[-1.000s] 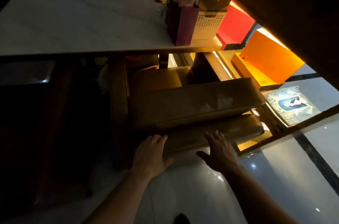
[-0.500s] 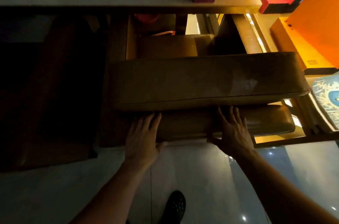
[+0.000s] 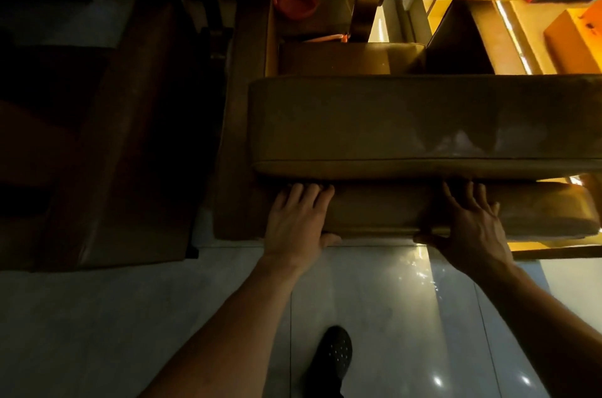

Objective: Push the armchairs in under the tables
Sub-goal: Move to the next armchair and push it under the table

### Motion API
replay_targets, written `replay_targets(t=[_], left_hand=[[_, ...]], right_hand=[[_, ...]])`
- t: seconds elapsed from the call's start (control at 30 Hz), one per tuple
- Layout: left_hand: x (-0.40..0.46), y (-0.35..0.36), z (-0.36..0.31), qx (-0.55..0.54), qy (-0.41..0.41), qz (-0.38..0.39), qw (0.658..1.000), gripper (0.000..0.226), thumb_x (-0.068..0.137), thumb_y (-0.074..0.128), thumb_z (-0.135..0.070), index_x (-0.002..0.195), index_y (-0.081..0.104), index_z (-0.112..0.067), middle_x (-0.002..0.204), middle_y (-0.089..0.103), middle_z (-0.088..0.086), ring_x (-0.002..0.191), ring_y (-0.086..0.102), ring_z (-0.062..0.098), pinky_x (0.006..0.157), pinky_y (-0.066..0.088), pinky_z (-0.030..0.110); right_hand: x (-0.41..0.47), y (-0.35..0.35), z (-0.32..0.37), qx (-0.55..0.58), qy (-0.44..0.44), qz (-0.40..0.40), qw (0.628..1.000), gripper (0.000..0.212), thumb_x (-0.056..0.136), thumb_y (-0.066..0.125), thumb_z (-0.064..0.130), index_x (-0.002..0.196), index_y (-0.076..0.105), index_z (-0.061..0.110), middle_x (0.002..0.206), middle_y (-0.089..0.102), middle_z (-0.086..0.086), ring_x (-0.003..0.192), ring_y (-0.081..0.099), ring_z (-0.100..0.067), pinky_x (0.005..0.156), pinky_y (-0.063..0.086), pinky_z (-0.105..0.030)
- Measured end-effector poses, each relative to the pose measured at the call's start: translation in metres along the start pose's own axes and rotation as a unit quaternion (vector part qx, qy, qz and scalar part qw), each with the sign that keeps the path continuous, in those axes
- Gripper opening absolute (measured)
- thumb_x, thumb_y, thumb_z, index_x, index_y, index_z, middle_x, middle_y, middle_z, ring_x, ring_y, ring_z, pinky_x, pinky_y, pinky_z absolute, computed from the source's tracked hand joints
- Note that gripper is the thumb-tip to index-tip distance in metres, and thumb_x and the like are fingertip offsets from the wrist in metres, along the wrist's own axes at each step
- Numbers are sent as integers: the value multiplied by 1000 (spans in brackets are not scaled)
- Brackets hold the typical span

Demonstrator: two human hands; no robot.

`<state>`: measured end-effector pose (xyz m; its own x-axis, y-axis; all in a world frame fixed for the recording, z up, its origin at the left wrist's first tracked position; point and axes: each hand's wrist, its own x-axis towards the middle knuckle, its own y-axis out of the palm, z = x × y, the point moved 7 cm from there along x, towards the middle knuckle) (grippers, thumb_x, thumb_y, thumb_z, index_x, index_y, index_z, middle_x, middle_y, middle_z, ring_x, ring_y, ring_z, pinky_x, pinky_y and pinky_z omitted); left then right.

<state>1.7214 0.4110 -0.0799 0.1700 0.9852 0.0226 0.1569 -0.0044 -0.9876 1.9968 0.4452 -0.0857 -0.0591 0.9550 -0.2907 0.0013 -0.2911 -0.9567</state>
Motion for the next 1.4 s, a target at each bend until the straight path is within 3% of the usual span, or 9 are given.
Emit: replay_targets(t=[0.17,0.43,0.6,0.73,0.87,1.2,1.4], left_hand=[[-18,-3,33,1,15,-2,1000,87,69,67,-71,141,42,-28,121,50,-4,112,43,22,99,38,41],[-58,-11,84,-14,-2,12,1000,84,73,67,-68,142,42,-26,121,50,-3,112,45,22,101,41,42],[-93,-10,81,-12,-20,1,1000,84,73,65,-71,141,43,-26,119,51,-4,111,46,21,99,43,44],[-116,-8,73,-5,-18,-6,1000,85,73,61,-74,141,43,-27,118,51,-5,110,47,21,92,45,43],[-122,-7,73,4,-17,7,1000,86,73,61,-74,143,42,-27,124,53,-5,112,48,22,90,48,42],[-107,-11,74,-16,-9,12,1000,87,72,65,-70,144,45,-26,131,56,-7,118,50,22,99,47,40],[-67,-18,81,-25,-48,16,998,85,79,65,-62,149,32,-27,139,45,-6,126,34,22,114,31,41]], right_hand=[[-21,11,33,28,12,3,1000,117,73,72,67,160,8,22,165,-3,-21,150,-8,-44,119,9,-66],[-51,28,88,63,-11,-18,998,113,76,70,67,160,10,21,164,1,-25,149,-6,-48,119,7,-67],[-72,40,87,65,-39,-25,997,109,77,68,67,159,13,22,164,4,-24,150,-4,-46,118,9,-65],[-86,47,83,66,-53,-20,996,110,78,67,66,160,6,25,165,-3,-20,150,-12,-42,116,-1,-60],[-91,50,83,61,-55,-15,996,113,77,65,68,160,-1,26,165,-11,-17,149,-18,-40,116,-1,-60],[-75,48,84,72,-44,-11,996,118,74,71,66,156,-5,29,165,-7,-16,149,-17,-39,117,3,-63],[-36,23,94,43,-45,-44,997,110,77,67,67,160,11,21,164,7,-25,151,-1,-45,118,13,-64]])
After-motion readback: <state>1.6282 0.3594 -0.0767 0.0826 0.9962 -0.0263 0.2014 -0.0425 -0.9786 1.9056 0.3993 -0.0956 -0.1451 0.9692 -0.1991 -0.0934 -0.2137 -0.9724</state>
